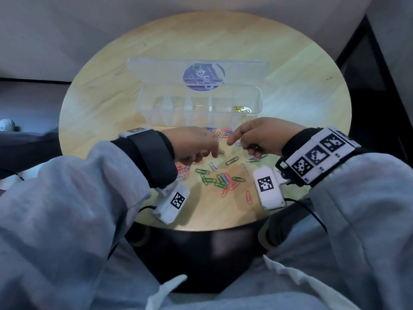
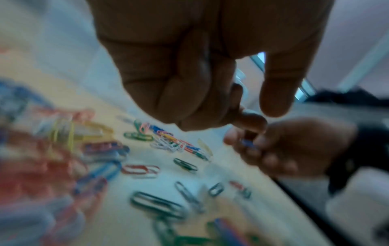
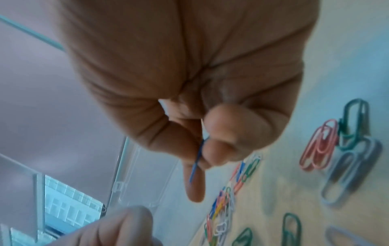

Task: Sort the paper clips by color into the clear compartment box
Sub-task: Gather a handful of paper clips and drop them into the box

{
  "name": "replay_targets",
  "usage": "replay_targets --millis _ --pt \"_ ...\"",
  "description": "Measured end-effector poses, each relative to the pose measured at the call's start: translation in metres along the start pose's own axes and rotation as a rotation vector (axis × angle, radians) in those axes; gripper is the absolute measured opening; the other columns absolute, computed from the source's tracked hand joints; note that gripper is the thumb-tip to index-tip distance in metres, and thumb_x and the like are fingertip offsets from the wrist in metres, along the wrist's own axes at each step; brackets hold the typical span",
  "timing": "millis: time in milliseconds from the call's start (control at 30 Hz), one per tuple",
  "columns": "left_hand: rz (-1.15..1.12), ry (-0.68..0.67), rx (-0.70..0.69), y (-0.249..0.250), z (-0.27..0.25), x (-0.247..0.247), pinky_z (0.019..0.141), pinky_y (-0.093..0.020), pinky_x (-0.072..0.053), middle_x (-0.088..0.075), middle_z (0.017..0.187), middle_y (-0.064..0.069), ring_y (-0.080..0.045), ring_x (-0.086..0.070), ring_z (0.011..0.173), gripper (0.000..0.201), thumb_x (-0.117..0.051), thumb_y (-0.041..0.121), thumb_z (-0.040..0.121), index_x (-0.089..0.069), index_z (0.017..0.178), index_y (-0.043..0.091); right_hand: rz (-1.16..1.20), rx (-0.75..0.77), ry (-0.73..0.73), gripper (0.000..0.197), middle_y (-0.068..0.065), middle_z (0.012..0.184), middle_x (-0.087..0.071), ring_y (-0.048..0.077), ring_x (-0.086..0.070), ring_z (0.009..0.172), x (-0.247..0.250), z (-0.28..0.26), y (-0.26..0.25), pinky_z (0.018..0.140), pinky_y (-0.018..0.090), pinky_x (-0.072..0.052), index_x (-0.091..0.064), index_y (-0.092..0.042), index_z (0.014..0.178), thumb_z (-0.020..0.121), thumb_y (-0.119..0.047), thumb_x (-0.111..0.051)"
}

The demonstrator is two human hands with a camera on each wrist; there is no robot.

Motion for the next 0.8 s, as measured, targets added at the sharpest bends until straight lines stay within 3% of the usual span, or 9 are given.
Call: replay_targets --millis 100,233,467,633,800 --pt "0.542 0.06 -0.123 0.005 -0.003 -0.009 0.052 -0.023 -0.03 -0.04 0.055 0.009 -0.008 -0.038 0.051 0.006 -0.064 0.023 0.083 -0.06 0.079 0.024 0.075 -0.027 0.04 0.032 0.006 0.059 -0.038 0.015 -0.038 0.046 0.003 -0.001 -0.003 0.046 0.022 -0.032 -0.059 -0.006 0.07 0.088 0.005 -0.034" --pt "0.887 0.051 -0.163 0.007 0.0 -0.022 0.056 -0.025 -0.034 -0.042 0.062 0.007 -0.01 -0.044 0.06 0.018 -0.065 0.026 0.08 -0.064 0.096 0.033 0.144 -0.094 0.08 0.031 0.007 0.065 -0.04 0.017 -0.04 0.051 0.005 -0.001 -0.004 0.039 0.019 -0.033 -0.049 -0.007 0.067 0.088 0.001 -0.028" --pt "1.033 0.014 -0.147 0.006 0.011 -0.036 0.048 -0.023 -0.028 -0.057 0.08 0.007 -0.014 -0.051 0.072 0.018 -0.063 0.028 0.082 -0.063 0.099 0.032 0.007 -0.069 0.112 0.015 0.005 0.062 -0.039 0.018 -0.037 0.051 0.007 -0.005 -0.006 0.045 0.026 -0.029 -0.048 -0.008 0.075 0.09 -0.008 -0.045" --pt "1.032 -0.007 -0.078 0.006 0.017 -0.037 0.048 -0.024 -0.029 -0.058 0.078 0.008 -0.013 -0.052 0.071 0.009 -0.066 0.029 0.082 -0.06 0.089 0.03 -0.052 -0.056 0.109 0.014 0.004 0.062 -0.039 0.017 -0.039 0.05 0.009 -0.007 -0.005 0.044 0.025 -0.031 -0.05 -0.009 0.077 0.091 -0.012 -0.049" --pt "1.054 -0.018 -0.077 0.003 0.019 -0.036 0.048 -0.021 -0.026 -0.053 0.074 0.01 -0.01 -0.048 0.069 0.01 -0.063 0.032 0.086 -0.063 0.094 0.025 -0.074 -0.057 0.11 0.011 0.004 0.063 -0.04 0.017 -0.04 0.05 0.008 -0.006 -0.005 0.045 0.024 -0.032 -0.051 -0.008 0.08 0.09 -0.012 -0.05"
Point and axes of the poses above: each hand's wrist, its own z-axis towards the middle knuckle, its own x-axis out of the back of the hand, y = z × x, the point moved 1 cm from there along z, towards the middle knuckle
